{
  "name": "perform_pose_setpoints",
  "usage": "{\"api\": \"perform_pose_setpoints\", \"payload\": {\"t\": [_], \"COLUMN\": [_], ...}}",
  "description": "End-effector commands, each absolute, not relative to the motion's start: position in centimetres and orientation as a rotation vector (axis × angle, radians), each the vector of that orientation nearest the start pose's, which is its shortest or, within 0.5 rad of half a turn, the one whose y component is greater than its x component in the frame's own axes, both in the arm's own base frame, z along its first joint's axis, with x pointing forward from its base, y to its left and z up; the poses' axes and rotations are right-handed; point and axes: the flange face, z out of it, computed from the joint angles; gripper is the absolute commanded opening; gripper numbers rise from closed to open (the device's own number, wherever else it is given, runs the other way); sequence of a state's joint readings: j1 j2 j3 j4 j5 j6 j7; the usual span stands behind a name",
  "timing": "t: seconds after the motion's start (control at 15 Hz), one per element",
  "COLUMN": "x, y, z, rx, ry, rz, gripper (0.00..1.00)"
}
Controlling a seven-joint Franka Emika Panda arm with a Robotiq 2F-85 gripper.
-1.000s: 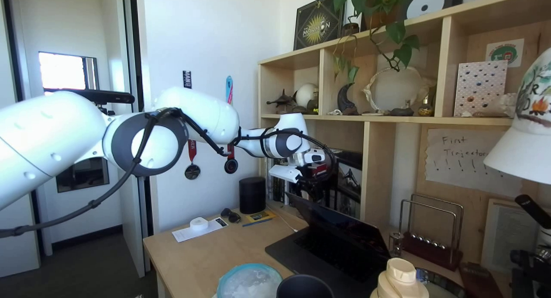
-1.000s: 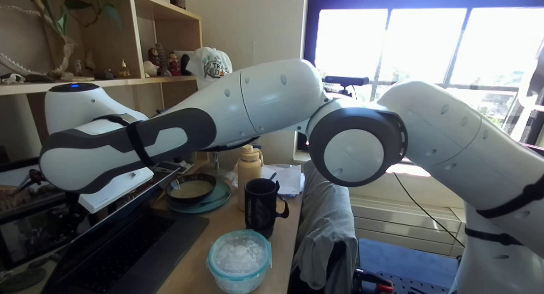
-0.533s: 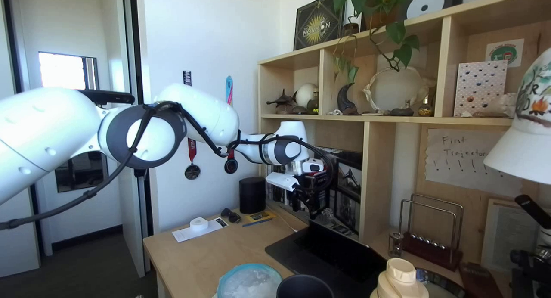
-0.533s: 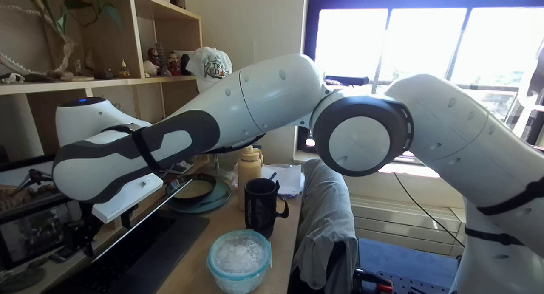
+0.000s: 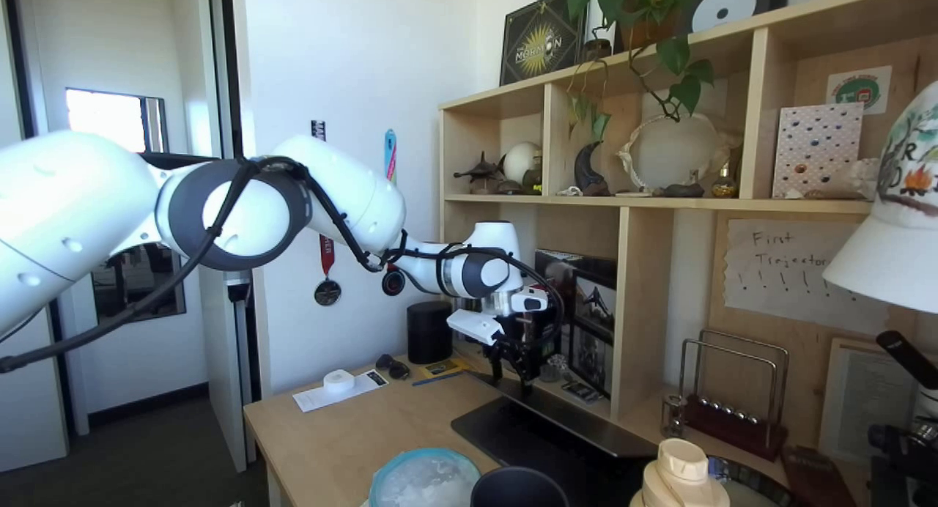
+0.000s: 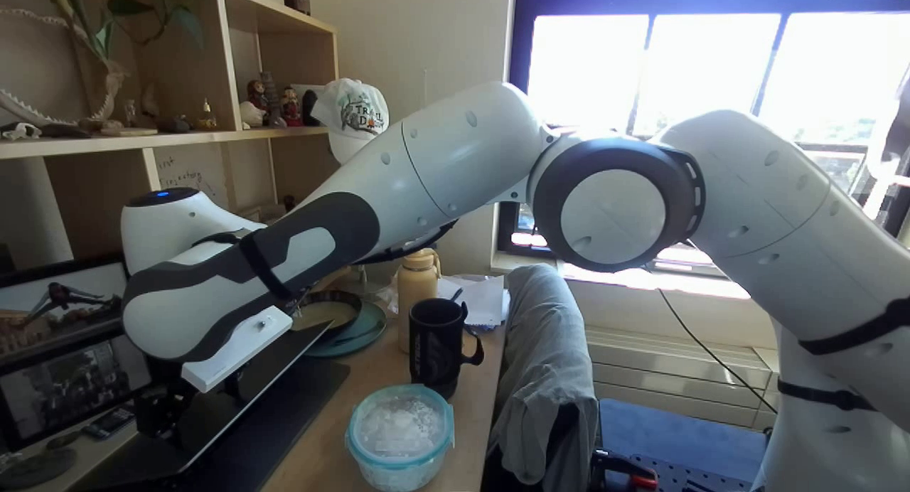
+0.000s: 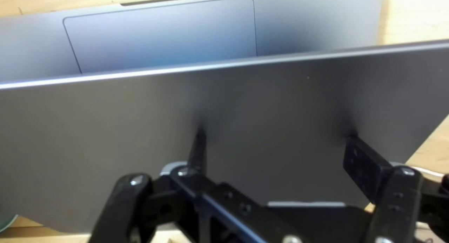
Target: Close the laptop
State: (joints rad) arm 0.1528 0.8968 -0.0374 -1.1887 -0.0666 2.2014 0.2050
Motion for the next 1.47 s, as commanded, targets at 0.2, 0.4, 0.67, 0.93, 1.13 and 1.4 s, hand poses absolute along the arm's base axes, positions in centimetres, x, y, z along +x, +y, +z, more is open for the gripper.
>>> {"api": "perform_pose_setpoints", "payload": {"t": [0.2, 0.4, 0.67, 0.93, 1.13, 1.4], "x": [74.1, 73.8, 73.4, 73.4, 73.5, 73.2], "y": [9.2, 9.2, 9.1, 9.1, 9.1, 8.9], "z": [24.1, 23.0, 21.8, 21.0, 20.6, 19.7], "rx": [-3.189, -3.193, -3.196, -3.198, -3.205, -3.205], "ry": [0.092, 0.074, 0.063, 0.038, 0.017, 0.003], "rz": [-0.181, -0.186, -0.165, -0.177, -0.185, -0.180], "gripper": [1.00, 1.00, 1.00, 1.00, 1.00, 1.00]}}
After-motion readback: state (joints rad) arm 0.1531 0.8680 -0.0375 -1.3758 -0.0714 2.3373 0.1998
